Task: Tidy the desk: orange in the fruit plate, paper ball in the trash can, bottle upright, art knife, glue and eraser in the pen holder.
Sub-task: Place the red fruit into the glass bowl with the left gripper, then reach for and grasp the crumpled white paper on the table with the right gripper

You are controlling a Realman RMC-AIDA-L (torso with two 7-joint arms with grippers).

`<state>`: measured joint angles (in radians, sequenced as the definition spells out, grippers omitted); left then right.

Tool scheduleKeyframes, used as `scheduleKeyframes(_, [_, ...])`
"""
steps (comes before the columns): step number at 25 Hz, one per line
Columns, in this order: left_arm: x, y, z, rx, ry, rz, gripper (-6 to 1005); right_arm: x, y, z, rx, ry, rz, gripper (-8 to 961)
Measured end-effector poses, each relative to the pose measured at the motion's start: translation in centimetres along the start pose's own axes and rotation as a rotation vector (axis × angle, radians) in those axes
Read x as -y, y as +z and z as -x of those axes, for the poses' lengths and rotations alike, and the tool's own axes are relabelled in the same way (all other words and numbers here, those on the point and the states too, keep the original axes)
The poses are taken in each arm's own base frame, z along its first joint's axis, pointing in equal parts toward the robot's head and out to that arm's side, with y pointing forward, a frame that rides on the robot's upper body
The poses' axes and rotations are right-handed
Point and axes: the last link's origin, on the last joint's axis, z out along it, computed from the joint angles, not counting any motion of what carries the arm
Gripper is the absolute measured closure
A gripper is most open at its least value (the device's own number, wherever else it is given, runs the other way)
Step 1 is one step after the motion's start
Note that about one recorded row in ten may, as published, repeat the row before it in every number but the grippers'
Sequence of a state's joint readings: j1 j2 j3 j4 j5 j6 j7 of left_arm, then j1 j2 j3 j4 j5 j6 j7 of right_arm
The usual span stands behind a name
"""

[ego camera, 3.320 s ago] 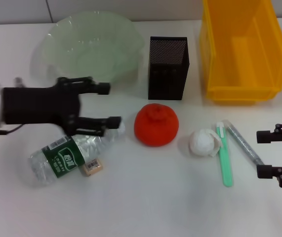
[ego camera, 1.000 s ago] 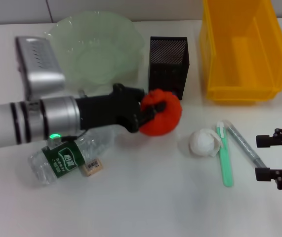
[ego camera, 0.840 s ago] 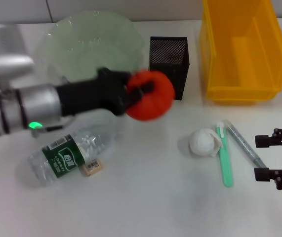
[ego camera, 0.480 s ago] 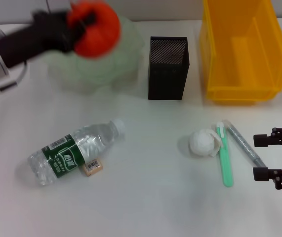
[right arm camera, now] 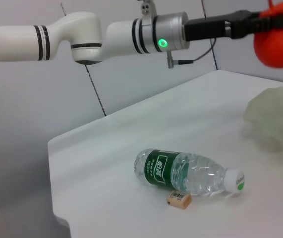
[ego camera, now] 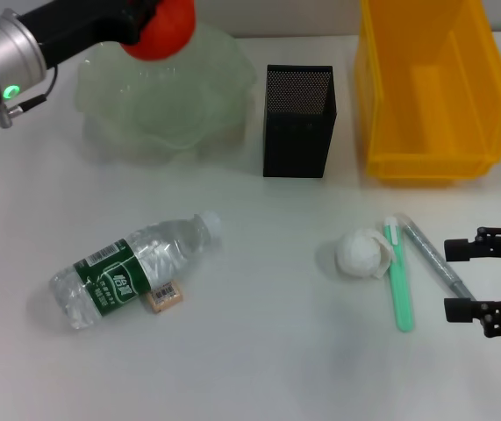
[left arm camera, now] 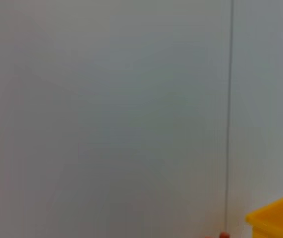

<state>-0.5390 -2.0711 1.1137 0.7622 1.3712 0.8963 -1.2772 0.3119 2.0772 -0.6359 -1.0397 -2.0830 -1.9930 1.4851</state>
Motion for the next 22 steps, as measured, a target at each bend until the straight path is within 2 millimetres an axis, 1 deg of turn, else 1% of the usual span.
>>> scheduleKeyframes(1, [0.0, 0.3, 0.1, 0.013, 0.003, -0.009, 869, 0.0, 0.0, 0.0, 0.001, 0.000, 0.000, 219])
scheduleKeyframes(5, [0.2, 1.0, 0.3, 0.036, 0.004, -0.038, 736, 0.1, 0.1, 0.1, 0.000, -0.002, -0.001, 221])
scheduleKeyframes(14, [0.5, 1.3, 0.2, 0.041, 0.000, -0.057, 482, 0.4, 0.2, 0.6, 0.016, -0.012, -0.006, 225])
scheduleKeyframes(15, [0.1, 0.7, 0.1, 0.021, -0.030, -0.003, 455, 0.5, 0.1, 0.9, 0.021, -0.012, -0.010, 225])
scheduleKeyframes(17, [-0.3, -0.3, -0.1, -0.005, -0.052, 0.058, 360, 0.5, -0.1, 1.6, 0.026, -0.012, -0.018, 226])
scheduleKeyframes(20, [-0.9, -2.8, -0.4, -0.057, -0.073, 0.167, 217, 0.7, -0.6, 3.4, -0.003, 0.005, -0.041, 227])
scheduleKeyframes(22, [-1.4, -5.2, -0.6, -0.097, -0.081, 0.255, 189, 0.7, -0.9, 5.2, -0.049, 0.023, -0.061, 228])
